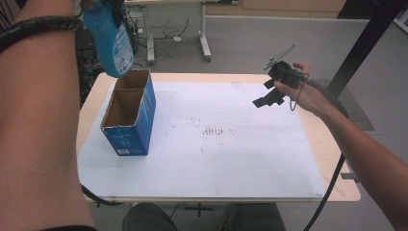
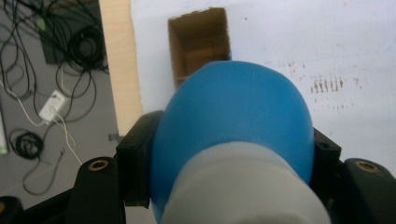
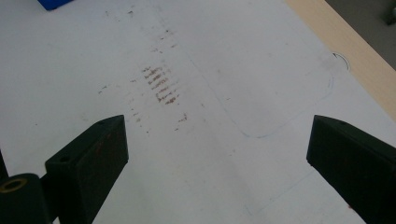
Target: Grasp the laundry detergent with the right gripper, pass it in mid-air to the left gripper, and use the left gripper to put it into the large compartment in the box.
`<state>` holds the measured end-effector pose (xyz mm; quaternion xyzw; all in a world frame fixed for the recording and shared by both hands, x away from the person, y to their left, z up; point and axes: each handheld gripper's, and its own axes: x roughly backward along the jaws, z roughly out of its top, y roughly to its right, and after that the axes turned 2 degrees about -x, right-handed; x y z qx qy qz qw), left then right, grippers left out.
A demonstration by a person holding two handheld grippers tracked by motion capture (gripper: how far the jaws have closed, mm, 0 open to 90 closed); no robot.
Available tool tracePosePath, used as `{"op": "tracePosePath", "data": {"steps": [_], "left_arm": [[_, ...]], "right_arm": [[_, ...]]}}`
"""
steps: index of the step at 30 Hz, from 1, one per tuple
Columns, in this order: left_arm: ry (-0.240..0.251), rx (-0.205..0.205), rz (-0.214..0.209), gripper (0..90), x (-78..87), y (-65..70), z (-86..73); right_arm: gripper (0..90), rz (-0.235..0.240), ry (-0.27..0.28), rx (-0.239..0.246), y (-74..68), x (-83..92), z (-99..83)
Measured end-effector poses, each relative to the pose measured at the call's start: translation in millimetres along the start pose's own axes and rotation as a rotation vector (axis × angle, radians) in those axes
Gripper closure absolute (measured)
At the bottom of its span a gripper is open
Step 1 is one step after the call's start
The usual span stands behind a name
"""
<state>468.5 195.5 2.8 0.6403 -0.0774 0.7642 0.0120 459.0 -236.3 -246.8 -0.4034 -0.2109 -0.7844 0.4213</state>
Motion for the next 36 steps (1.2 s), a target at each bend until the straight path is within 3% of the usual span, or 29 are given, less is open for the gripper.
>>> {"op": "tracePosePath", "data": {"steps": [6,14,24,36], "left_arm": [[0.006,0.102,-0.002,36.3,1.3,-17.6,-4.2],[0.009,0.174,0.0,36.4,-0.6,-32.4,-12.1],[0.002,0.192,-0.011,36.4,-6.1,-38.1,-17.2],[-0.001,0.2,-0.024,36.3,-23.9,-40.3,-23.3]], "right_arm": [[5.5,-0.005,-0.007,-0.001,0.0,-1.9,-1.3],[5.5,-0.003,-0.006,0.003,-1.3,-2.5,-0.9],[5.5,-0.002,-0.006,0.01,-3.8,-2.8,-0.4],[5.5,-0.001,0.001,0.012,-7.0,-1.6,0.4]]}}
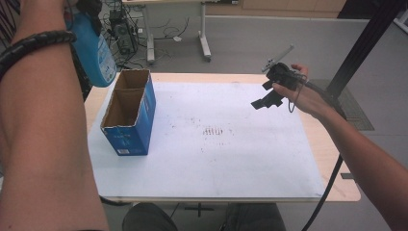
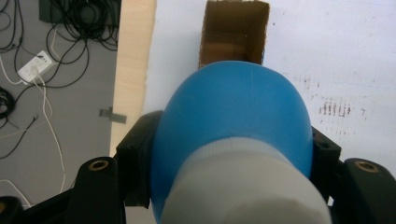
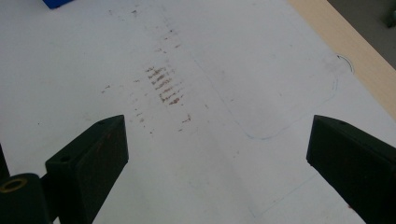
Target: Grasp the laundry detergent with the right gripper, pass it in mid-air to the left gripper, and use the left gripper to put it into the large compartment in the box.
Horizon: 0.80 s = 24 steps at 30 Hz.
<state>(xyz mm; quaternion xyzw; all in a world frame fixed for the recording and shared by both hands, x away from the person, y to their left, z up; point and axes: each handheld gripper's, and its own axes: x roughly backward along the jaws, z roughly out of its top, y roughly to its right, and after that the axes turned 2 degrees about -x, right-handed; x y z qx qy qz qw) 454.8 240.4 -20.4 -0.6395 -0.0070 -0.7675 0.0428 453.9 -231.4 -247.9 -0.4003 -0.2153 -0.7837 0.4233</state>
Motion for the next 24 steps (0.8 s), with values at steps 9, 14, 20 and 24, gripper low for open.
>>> {"op": "tracePosePath", "data": {"steps": [9,14,20,24], "left_arm": [[-0.018,0.003,-0.019,36.4,-20.7,-2.0,-3.5],[-0.025,0.005,-0.022,36.3,-32.9,-3.6,-5.2],[-0.03,0.008,-0.032,36.4,-46.3,-4.4,-7.4],[-0.032,0.009,-0.029,36.4,-53.9,-5.2,-8.6]], "right_arm": [[5.5,0.003,0.002,0.006,-3.4,-1.6,1.3],[5.5,0.004,0.003,0.002,-3.6,-1.9,0.7],[5.5,0.002,0.005,-0.003,-3.4,-1.7,0.3],[5.5,-0.001,0.009,-0.002,-3.2,-1.3,0.0]]}}
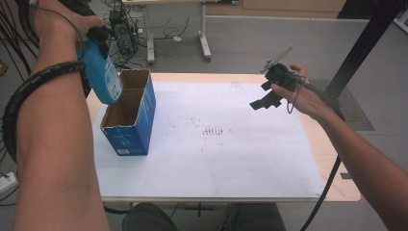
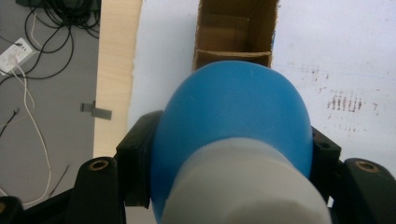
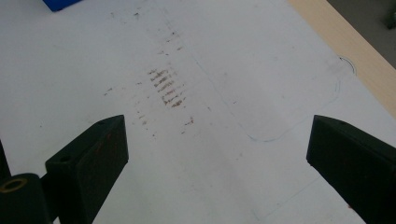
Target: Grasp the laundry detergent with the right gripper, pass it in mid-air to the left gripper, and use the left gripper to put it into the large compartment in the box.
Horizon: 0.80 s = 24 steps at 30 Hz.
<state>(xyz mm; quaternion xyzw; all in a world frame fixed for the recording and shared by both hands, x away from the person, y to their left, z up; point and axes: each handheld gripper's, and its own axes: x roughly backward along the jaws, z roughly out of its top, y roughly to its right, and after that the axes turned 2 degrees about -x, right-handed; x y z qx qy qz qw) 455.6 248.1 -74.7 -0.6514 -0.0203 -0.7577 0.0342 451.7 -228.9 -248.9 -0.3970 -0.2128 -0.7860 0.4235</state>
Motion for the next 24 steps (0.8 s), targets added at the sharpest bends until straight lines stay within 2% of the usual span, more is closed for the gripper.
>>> {"op": "tracePosePath", "data": {"steps": [10,14,19,24], "left_arm": [[-0.005,-0.004,-0.006,36.3,-19.7,-0.6,-2.2],[-0.019,-0.027,-0.006,36.3,-31.7,1.6,-3.1],[-0.037,-0.035,-0.014,36.3,-47.4,3.2,-4.9],[-0.044,-0.047,-0.003,36.3,-63.1,5.9,-7.0]], "right_arm": [[5.5,-0.004,0.001,-0.002,-0.1,0.4,-1.2],[5.5,-0.002,-0.003,-0.003,-0.1,-1.1,-2.3],[5.5,-0.002,-0.001,-0.009,-0.6,-3.0,-2.4],[5.5,-0.001,-0.006,-0.005,-2.0,-5.9,-2.1]]}}
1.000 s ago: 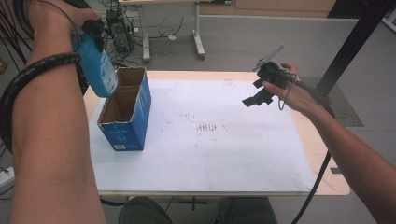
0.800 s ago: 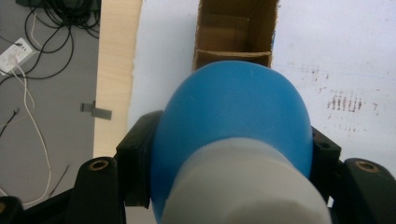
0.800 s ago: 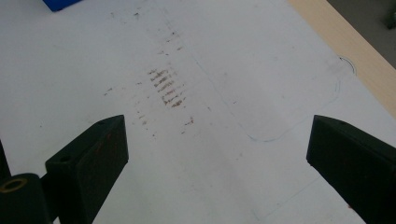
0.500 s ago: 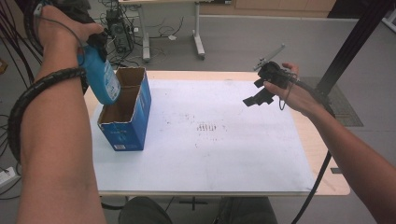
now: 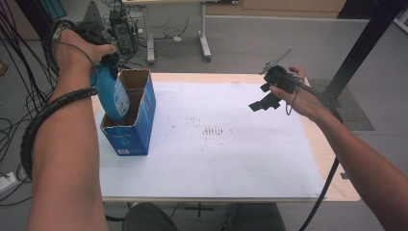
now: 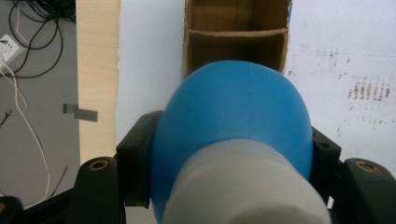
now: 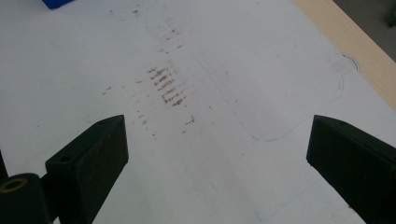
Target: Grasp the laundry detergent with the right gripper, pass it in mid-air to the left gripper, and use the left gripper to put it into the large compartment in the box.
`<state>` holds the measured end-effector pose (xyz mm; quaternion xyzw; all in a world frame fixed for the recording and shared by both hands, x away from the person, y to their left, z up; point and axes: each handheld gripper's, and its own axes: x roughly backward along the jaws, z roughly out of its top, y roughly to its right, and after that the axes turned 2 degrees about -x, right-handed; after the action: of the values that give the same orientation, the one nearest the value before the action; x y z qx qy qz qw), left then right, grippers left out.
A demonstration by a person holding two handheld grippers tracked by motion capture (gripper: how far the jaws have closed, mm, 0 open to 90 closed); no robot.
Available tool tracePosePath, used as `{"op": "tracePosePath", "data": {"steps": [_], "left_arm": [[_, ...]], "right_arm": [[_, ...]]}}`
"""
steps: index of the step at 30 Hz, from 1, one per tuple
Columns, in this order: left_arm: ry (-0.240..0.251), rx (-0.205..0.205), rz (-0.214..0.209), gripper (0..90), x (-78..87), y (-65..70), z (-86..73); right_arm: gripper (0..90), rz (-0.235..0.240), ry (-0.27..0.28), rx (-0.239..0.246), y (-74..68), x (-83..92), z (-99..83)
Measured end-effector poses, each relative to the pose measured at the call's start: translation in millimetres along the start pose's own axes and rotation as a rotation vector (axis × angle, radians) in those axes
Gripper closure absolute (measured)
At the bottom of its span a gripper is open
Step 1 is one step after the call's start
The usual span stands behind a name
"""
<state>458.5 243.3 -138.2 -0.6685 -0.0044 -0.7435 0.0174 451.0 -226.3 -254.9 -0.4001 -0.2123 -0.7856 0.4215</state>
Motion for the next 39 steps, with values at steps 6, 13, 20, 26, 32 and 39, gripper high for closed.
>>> {"op": "tracePosePath", "data": {"steps": [6,13,20,26,32,39], "left_arm": [[0.006,-0.005,-0.007,36.3,-18.5,-0.8,-2.0],[0.011,-0.011,-0.008,36.3,-37.4,0.7,-4.0],[0.008,-0.017,-0.02,36.3,-60.6,4.1,-5.5],[0.009,-0.027,-0.013,36.3,-77.5,7.3,-5.9],[0.011,-0.036,-0.008,36.3,-92.5,11.9,-5.8],[0.003,-0.045,-0.01,36.3,-107.0,15.1,-4.9]], "right_arm": [[5.5,-0.002,-0.002,0.0,-0.7,-2.2,0.2],[5.5,-0.001,-0.003,-0.005,-1.2,-5.8,-0.3],[5.5,-0.005,-0.01,-0.001,-1.5,-8.8,-2.0],[5.5,-0.006,-0.012,-0.006,-0.4,-10.1,-4.1],[5.5,-0.008,-0.008,-0.014,1.4,-11.2,-5.8],[5.5,-0.009,-0.009,-0.022,4.0,-12.7,-8.3]]}}
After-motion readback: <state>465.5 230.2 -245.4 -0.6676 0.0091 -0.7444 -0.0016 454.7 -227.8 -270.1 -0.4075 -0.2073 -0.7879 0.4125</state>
